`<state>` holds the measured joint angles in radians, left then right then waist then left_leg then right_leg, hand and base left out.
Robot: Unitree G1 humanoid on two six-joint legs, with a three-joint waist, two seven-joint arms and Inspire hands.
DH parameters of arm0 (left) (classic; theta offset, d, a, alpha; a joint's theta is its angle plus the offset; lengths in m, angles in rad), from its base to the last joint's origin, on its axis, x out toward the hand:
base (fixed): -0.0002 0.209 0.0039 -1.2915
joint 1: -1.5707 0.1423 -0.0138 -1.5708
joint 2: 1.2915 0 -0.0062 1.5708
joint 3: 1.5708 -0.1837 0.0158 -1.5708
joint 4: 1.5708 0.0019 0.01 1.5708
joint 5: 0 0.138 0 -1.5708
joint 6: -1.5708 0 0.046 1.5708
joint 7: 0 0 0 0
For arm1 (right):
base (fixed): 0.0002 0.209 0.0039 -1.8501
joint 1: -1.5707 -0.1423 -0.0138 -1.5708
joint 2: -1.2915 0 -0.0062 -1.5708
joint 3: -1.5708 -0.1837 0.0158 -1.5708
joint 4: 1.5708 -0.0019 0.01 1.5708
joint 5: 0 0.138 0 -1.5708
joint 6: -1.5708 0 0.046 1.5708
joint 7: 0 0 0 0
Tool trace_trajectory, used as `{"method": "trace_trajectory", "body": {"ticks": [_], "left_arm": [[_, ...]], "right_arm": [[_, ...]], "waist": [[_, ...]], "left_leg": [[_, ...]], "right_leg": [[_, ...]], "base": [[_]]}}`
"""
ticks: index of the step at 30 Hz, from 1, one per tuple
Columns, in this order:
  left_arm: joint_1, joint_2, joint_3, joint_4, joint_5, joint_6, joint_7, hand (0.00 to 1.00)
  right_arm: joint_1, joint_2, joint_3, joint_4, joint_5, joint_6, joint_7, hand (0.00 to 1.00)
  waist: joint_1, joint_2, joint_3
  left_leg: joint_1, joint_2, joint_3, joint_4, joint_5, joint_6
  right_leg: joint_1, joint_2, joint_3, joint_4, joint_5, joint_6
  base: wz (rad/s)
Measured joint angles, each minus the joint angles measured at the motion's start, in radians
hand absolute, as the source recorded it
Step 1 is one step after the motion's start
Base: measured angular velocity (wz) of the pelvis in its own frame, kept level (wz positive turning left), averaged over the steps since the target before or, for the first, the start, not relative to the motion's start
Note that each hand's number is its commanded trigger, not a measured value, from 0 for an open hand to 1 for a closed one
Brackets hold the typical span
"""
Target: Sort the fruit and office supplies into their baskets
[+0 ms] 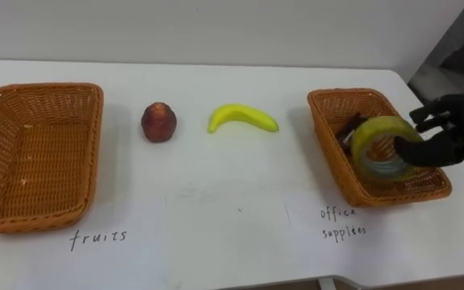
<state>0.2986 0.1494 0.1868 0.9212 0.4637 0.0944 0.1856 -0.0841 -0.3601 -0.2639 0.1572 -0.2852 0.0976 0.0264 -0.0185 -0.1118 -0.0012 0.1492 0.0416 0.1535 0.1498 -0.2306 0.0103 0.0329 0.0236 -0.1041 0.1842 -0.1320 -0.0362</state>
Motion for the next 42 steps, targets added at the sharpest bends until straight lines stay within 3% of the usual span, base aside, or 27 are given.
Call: {"method": "trace_trajectory", "body": {"ticks": [33,42], "left_arm": [[0.004,0.000,0.000,-0.016,-0.001,0.000,0.004,0.00],[-0.002,0.002,-0.003,-0.020,-0.001,-0.011,0.003,0.00]], "right_arm": [[0.000,-0.001,0.000,-0.002,0.005,-0.002,-0.003,0.00],[-0.022,-0.001,0.002,-0.124,0.048,-0.011,-0.006,0.00]], "waist": [[0.000,0.006,-0.0009],[0.016,0.008,0.0013]], "left_leg": [[0.003,0.002,0.000,-0.004,0.000,0.000],[0.014,0.000,0.005,-0.005,0.000,0.000]], "right_leg": [[0.004,0.001,-0.001,0.005,0.001,-0.001],[0.007,-0.001,0.004,0.020,0.001,-0.001]], "base": [[0.00],[-0.02]]}}
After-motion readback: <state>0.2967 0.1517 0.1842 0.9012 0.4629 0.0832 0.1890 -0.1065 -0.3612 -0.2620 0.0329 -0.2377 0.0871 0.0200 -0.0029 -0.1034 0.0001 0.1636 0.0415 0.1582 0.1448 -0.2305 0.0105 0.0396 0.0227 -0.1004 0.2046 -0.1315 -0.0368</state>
